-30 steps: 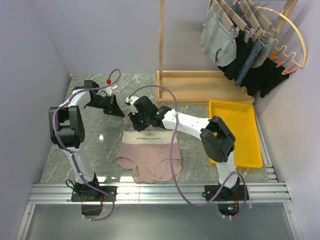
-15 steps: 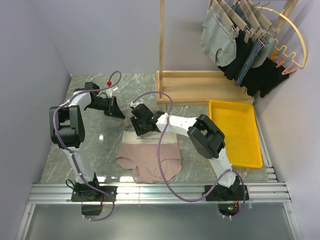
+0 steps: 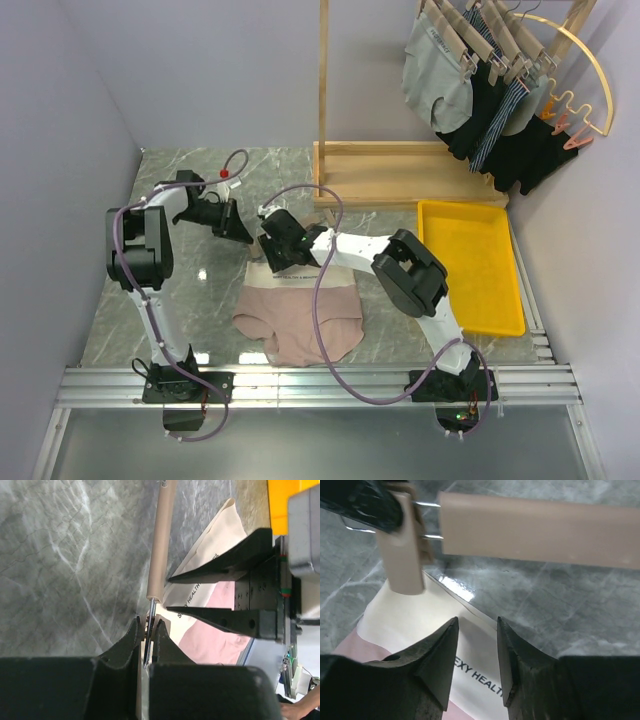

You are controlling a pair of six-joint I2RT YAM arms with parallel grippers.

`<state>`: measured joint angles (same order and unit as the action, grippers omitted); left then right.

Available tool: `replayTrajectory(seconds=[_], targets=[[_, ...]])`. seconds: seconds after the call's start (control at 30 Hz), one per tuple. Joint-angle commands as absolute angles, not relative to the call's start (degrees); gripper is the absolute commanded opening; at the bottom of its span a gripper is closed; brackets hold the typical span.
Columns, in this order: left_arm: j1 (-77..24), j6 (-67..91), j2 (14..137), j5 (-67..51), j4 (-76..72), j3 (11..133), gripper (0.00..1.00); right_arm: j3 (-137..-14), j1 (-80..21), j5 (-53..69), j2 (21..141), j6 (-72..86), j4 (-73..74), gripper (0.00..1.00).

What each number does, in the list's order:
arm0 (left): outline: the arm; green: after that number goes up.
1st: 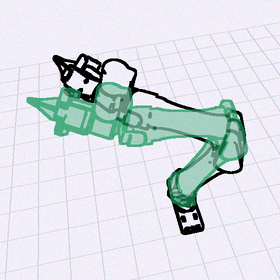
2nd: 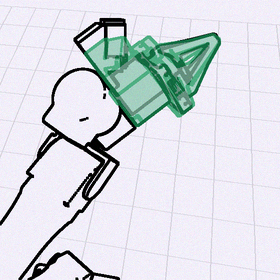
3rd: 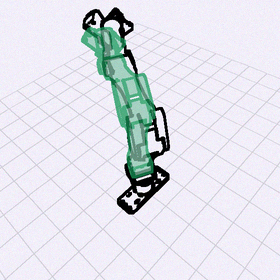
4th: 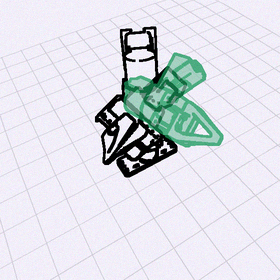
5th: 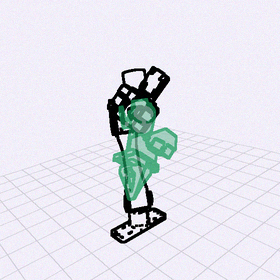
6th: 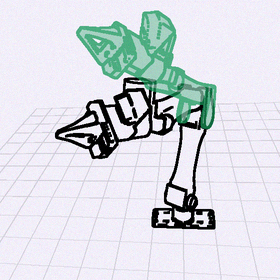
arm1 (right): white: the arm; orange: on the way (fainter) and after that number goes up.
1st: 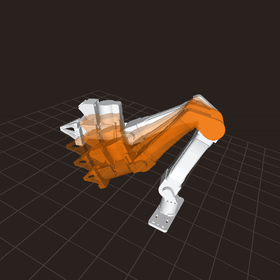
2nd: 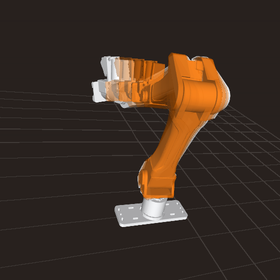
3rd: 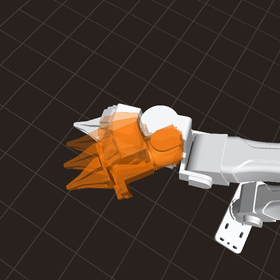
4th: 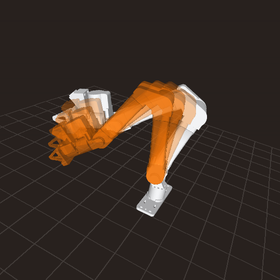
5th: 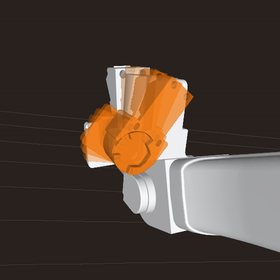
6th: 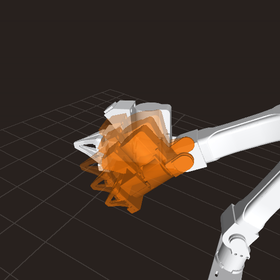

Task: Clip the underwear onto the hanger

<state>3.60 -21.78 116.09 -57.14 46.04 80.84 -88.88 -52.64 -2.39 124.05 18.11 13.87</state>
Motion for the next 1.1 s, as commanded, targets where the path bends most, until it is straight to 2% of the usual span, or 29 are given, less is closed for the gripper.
replayTrajectory(seconds=[0.0,0.17,0.27,0.3,0.73,0.87,0.93,0.97,1.03,1.07], targets=[[2.6,-23.3,117.2,-54.6,43.6,81.3,0.0,-88.0,-53.5,-2.6,126.5,16.6,12.8,0.44],[2.4,-23.6,117.9,-54.6,43.2,81.3,0.0,-87.8,-54.2,-3.7,127.8,15.3,13.6,0.37],[2.4,-24.6,118.3,-55.2,44.1,81.6,0.0,-87.9,-54.2,-3.8,128.7,14.8,14.0,0.12],[2.5,-25.1,118.4,-55.4,44.4,81.7,0.0,-87.5,-54.2,-3.3,128.7,14.5,13.6,0.0],[2.2,-30.7,119.8,-57.2,49.0,82.6,0.0,-80.9,-54.3,-1.6,119.5,8.2,1.3,0.0],[2.4,-30.2,119.5,-57.1,48.8,82.9,0.0,-81.3,-54.6,-2.6,119.4,7.6,2.6,0.0],[2.5,-29.9,119.2,-57.0,48.3,83.0,0.0,-81.7,-54.7,-3.5,119.1,9.0,3.2,0.1],[2.6,-29.4,119.0,-57.1,48.0,83.0,0.0,-81.8,-54.7,-4.3,118.9,9.7,3.3,0.29],[3.0,-29.4,118.8,-57.2,48.1,83.1,0.0,-82.2,-54.8,-4.7,118.6,11.8,4.2,0.44],[3.0,-29.4,118.7,-57.3,48.1,83.2,0.0,-83.1,-54.8,-4.5,118.4,12.5,4.8,0.48]])
